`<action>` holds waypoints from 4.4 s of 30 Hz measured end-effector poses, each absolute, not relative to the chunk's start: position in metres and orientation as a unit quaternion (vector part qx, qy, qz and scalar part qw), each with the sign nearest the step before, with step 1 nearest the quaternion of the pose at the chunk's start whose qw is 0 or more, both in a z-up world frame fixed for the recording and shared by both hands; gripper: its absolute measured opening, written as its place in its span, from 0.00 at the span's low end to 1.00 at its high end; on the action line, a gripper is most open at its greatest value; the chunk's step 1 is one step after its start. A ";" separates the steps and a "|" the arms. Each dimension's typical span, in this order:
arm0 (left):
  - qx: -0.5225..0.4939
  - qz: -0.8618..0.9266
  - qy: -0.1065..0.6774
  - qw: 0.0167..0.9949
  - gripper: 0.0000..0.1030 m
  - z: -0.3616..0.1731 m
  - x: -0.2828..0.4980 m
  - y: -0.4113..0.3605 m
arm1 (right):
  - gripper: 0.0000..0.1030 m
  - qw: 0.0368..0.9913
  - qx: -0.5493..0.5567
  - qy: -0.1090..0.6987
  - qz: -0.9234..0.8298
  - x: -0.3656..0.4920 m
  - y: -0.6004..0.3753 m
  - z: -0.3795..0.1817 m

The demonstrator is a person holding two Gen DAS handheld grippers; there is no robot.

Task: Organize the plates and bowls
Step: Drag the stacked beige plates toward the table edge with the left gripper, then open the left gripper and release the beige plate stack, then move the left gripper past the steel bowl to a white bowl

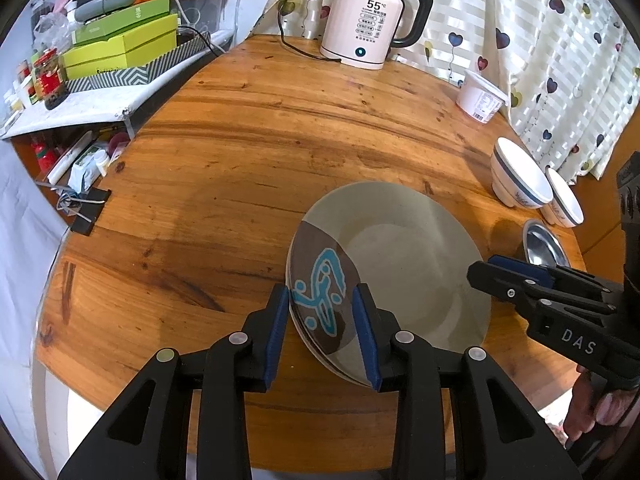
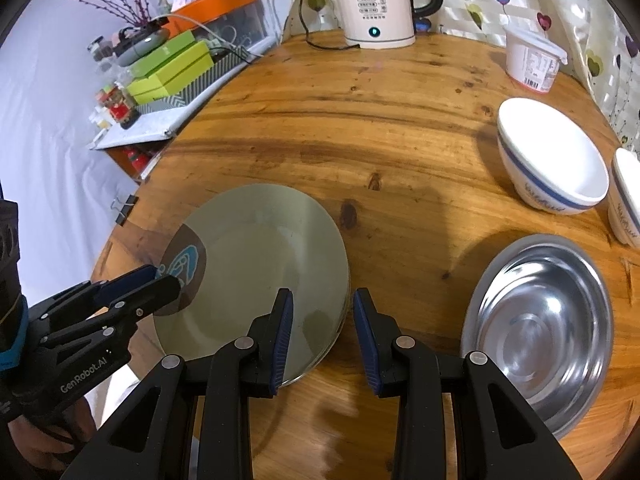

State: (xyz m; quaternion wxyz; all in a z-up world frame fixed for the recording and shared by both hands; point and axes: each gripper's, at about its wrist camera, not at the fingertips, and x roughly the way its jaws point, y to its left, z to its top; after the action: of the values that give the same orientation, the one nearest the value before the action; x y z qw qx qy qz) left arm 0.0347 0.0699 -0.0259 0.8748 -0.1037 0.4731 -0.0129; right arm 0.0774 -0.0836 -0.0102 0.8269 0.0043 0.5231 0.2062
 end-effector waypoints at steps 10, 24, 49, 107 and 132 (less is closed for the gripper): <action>-0.086 -0.009 0.444 0.892 0.33 0.001 0.024 0.063 | 0.31 0.842 -0.003 0.495 0.215 0.063 -0.091 0.014; -0.064 -0.035 0.416 0.906 0.33 0.027 0.011 0.035 | 0.32 0.860 -0.013 0.455 0.231 0.035 -0.102 0.048; -0.048 -0.080 0.419 0.903 0.33 0.036 0.021 -0.007 | 0.38 0.877 -0.003 0.435 0.205 0.025 -0.143 0.065; -0.060 -0.155 0.462 0.871 0.33 0.027 0.112 -0.077 | 0.39 0.888 0.060 0.446 0.097 0.075 -0.247 0.049; -0.105 -0.170 0.482 0.853 0.33 0.003 0.192 -0.105 | 0.26 0.877 0.117 0.458 0.083 0.146 -0.272 0.022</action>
State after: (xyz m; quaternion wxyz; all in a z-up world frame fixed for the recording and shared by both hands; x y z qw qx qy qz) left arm 0.1917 -0.1047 0.0025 0.8534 -0.1051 0.4816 -0.1697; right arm 0.1464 -0.2720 0.0224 0.8775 0.1166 0.4578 0.0828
